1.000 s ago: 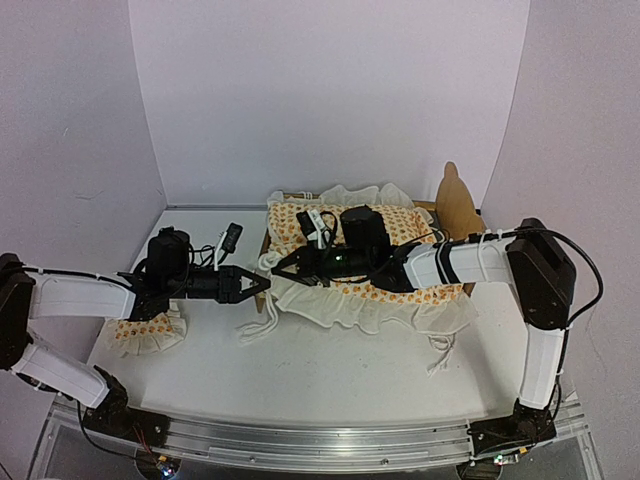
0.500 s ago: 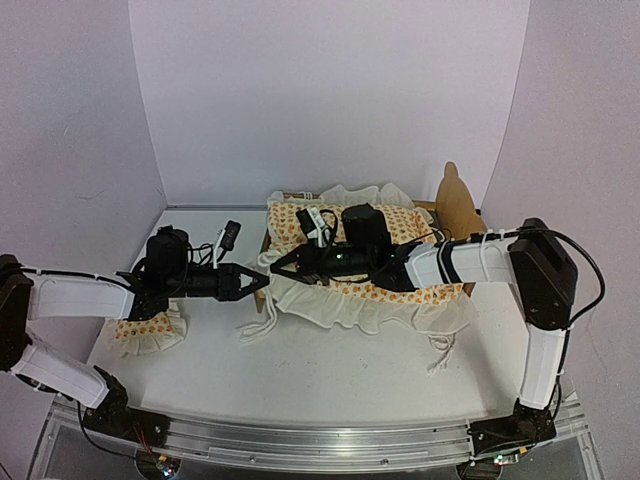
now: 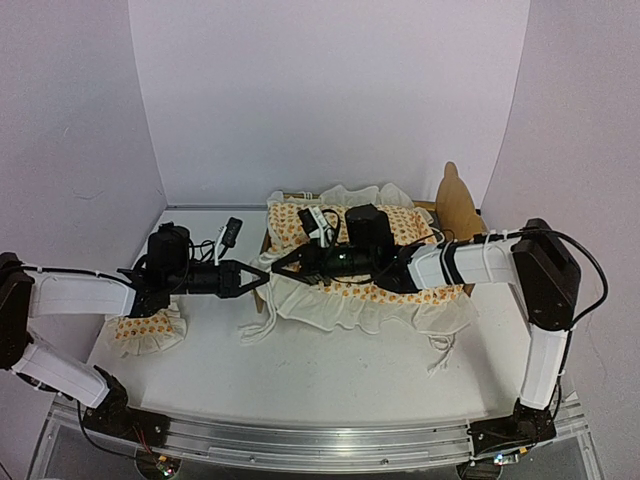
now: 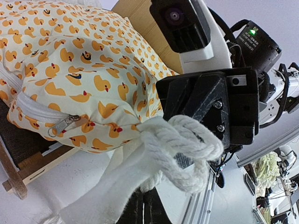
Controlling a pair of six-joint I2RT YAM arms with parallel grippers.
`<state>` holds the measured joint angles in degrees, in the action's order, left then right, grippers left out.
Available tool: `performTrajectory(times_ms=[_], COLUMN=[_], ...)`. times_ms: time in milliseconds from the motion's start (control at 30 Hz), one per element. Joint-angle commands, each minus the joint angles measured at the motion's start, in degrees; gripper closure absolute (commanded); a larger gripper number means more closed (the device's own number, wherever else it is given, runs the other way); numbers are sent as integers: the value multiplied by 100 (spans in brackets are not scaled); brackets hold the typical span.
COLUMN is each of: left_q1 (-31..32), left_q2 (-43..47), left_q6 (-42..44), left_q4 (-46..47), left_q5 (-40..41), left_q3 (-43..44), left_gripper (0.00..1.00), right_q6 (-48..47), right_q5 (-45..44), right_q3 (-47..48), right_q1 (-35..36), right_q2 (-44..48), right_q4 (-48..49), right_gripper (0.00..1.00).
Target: Set up the pet bed
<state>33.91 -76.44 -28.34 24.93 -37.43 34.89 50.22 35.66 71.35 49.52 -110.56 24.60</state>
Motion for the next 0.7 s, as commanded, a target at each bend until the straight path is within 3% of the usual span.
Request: performTrajectory(times_ms=[0,233,367,533,667], left_q1=[-132,-262,-262,-271,-271], left_q2=[586,1236,1111,-72,-1542], left_q6=[224,874,1365,1999,2418], left_q4=[-128,-1452,-2237,-2418,-3238], left_q5=[47,827,2001,2567,2414], left_q3=[-32,74,756,2393,4191], left_gripper=[100,100,100,100,100], right_q6=[57,-191,-946,-1597,-1950], right_q5=[279,955,227,-1276,-1578], right_q3=[-171,-369,-412,-335,174], right_q1=[-156,-284,-415,-855,-1388], right_q2=[376,486,687,1059,1080], right_q4=[121,-607,-1605,-2586,-3276], right_gripper=[100,100,100,100,100])
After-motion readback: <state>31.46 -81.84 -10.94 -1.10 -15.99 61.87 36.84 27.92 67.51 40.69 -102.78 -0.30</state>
